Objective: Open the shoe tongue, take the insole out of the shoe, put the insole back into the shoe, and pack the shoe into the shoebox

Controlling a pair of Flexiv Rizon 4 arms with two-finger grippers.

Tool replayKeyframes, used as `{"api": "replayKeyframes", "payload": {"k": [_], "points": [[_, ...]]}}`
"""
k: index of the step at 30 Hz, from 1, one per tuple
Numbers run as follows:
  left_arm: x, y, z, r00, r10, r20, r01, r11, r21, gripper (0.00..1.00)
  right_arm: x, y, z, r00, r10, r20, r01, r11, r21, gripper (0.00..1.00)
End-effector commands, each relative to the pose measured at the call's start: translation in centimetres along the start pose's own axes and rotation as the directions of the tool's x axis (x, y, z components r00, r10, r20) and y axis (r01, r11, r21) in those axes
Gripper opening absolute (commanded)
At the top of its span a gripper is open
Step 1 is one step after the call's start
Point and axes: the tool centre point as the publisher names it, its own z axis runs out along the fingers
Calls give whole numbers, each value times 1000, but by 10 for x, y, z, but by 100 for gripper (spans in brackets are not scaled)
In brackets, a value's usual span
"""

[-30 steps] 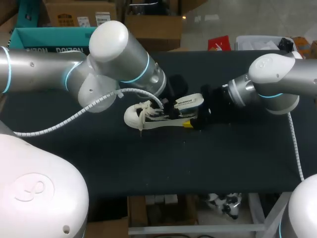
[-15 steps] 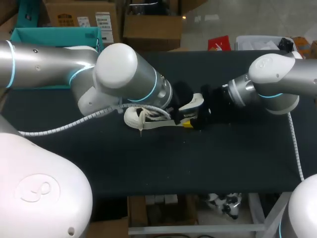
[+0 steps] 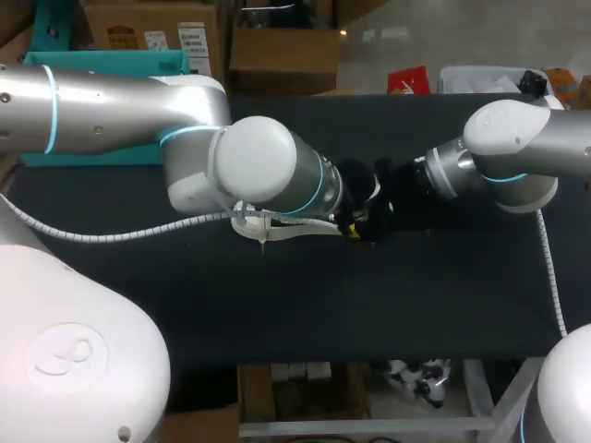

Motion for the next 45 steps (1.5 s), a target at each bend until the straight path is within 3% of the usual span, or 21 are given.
{"api": "replayKeyframes", "payload": {"k": [1, 8, 9, 11, 12, 22, 31, 38, 45], "points": [[2, -4, 7, 988, -7, 155, 7, 1000, 0, 46, 0, -5, 5, 1000, 0, 0, 0, 1000, -1, 0], [-7, 0, 13, 982, -21, 190, 22, 1000, 1, 43, 0, -5, 5, 1000, 0, 0, 0, 1000, -1, 0], [-9, 1, 13, 980, -24, 198, 24, 1000, 2, 38, 0, -5, 5, 1000, 0, 0, 0, 1000, -1, 0], [-12, 3, 12, 980, -27, 199, 27, 1000, 4, 9, 0, -5, 5, 1000, 0, 0, 0, 1000, -1, 0], [-14, 4, 11, 980, -28, 199, 28, 1000, 6, 0, 0, -5, 5, 1000, 0, 0, 0, 1000, -1, 0], [-24, 12, -3, 983, -46, 177, 39, 998, 43, 0, 0, -5, 5, 1000, 0, 0, 0, 1000, -1, 0], [-36, 15, -40, 996, -67, 63, 59, 991, 124, 0, 0, -5, 5, 1000, 0, 0, 0, 1000, -1, 0], [-47, 3, -66, 994, -105, -36, 110, 975, 195, 0, 0, -5, 5, 1000, 0, 0, 0, 1000, -1, 0], [-50, -22, -79, 985, -144, -96, 164, 955, 246, 0, 0, -5, 5, 1000, 0, 0, 0, 1000, -1, 0]]}}
